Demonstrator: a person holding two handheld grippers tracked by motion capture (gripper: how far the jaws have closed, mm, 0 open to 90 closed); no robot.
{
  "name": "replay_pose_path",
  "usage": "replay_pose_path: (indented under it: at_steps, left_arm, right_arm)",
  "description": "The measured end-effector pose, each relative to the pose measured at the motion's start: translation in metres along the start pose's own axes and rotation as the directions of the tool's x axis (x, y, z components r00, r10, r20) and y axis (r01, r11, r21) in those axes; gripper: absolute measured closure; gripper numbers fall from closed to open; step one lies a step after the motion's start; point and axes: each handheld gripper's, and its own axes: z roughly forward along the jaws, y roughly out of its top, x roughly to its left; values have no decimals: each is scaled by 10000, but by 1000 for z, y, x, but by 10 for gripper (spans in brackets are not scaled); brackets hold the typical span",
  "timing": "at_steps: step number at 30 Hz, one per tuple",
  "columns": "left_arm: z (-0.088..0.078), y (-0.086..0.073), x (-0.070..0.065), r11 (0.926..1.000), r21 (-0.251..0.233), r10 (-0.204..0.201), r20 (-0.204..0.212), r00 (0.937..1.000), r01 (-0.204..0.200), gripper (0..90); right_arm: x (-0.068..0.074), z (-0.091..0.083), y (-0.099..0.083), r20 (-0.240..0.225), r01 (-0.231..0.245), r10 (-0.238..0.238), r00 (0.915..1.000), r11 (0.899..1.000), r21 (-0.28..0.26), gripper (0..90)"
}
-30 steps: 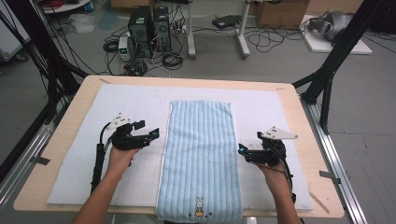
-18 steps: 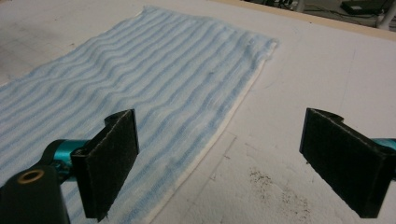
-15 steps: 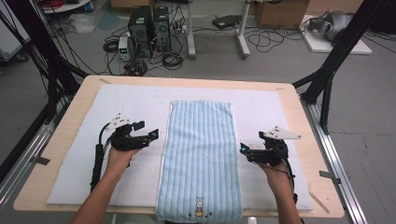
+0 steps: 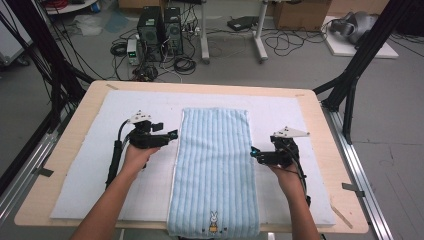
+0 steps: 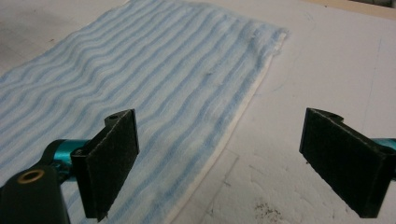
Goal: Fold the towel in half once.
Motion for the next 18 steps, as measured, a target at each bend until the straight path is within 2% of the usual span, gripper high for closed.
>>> replay_pose_path:
  at_steps: [2, 8, 9, 13, 16, 18]
  left_arm:
    - [10, 1, 0, 9994, 329, 90, -241, 9997, -82, 252]
    - [33, 1, 4, 9974, 723, 26, -671, 9977, 23, 286]
    - [40, -1, 5, 9943, 1064, 33, -872, 9962, 60, 287]
    - [54, -8, 4, 9905, 1374, 96, -1260, 9920, 78, 323]
    - [60, -10, 2, 9865, 1635, 254, -1344, 9906, -31, 344]
    - [62, -10, 0, 9835, 1785, 577, -1478, 9873, -308, 365]
  right_arm:
    - [0, 2, 2, -13, -128, 128, 9999, 9999, -67, 110]
    - [-3, 5, 3, 85, -191, 191, 9998, 9998, -69, 111]
    - [-3, 5, 3, 70, -191, 191, 9998, 9998, -49, 110]
    - [-3, 11, 4, 86, -20, 19, 10000, 10000, 95, 110]
    - [-3, 16, 6, 92, -37, 35, 10000, 9998, 196, 110]
    - [-4, 20, 7, 125, -3, 0, 9999, 9997, 226, 110]
